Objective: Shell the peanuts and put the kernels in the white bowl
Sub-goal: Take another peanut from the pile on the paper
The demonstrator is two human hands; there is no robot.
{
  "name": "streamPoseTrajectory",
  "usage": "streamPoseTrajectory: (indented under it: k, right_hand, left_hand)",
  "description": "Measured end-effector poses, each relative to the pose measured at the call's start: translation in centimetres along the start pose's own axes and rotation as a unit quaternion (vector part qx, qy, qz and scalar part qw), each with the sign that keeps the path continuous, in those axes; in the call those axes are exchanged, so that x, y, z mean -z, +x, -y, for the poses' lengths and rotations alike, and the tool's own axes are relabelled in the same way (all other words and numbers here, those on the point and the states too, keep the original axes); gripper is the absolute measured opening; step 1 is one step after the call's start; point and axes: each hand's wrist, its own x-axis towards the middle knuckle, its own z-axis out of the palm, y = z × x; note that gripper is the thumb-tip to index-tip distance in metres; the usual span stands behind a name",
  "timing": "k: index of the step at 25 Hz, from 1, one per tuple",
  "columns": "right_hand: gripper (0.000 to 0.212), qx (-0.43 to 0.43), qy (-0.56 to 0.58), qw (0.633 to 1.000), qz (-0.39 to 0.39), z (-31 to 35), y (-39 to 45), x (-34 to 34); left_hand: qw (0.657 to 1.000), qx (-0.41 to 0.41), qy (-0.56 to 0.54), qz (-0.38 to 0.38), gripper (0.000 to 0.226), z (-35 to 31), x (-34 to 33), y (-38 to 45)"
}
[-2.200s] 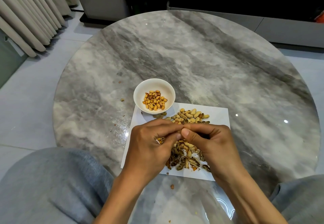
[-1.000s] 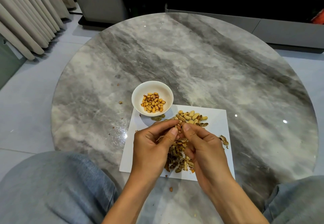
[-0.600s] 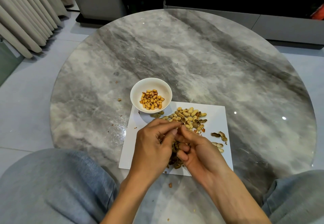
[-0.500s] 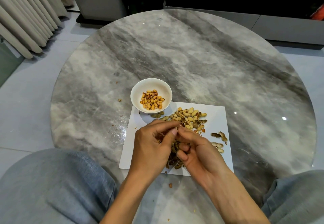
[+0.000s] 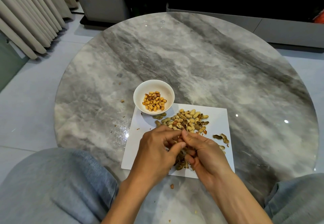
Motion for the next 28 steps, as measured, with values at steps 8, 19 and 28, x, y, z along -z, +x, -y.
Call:
streamPoseTrajectory:
  k: [8, 19, 28]
  right_hand:
    - [0.034, -0.044, 0.045, 0.997, 0.037, 1.4, -0.8, -0.7]
    - [0.044, -0.091, 0.245, 0.961, 0.095, 2.3, -1.6, -0.6]
    - [0.021, 0.107, 0.001, 0.99, -0.096, 5.0, -0.5, 2.5]
  left_hand:
    - [0.984, -0.008, 0.069, -0.164, 0.015, -1.2, 2.5, 3.2]
    - [0.989, -0.057, 0.102, 0.091, 0.019, -0.8, 0.2, 0.9]
    - [0.958, 0.129, 0.25, 0.062, 0.024, 1.2, 2.8, 1.0]
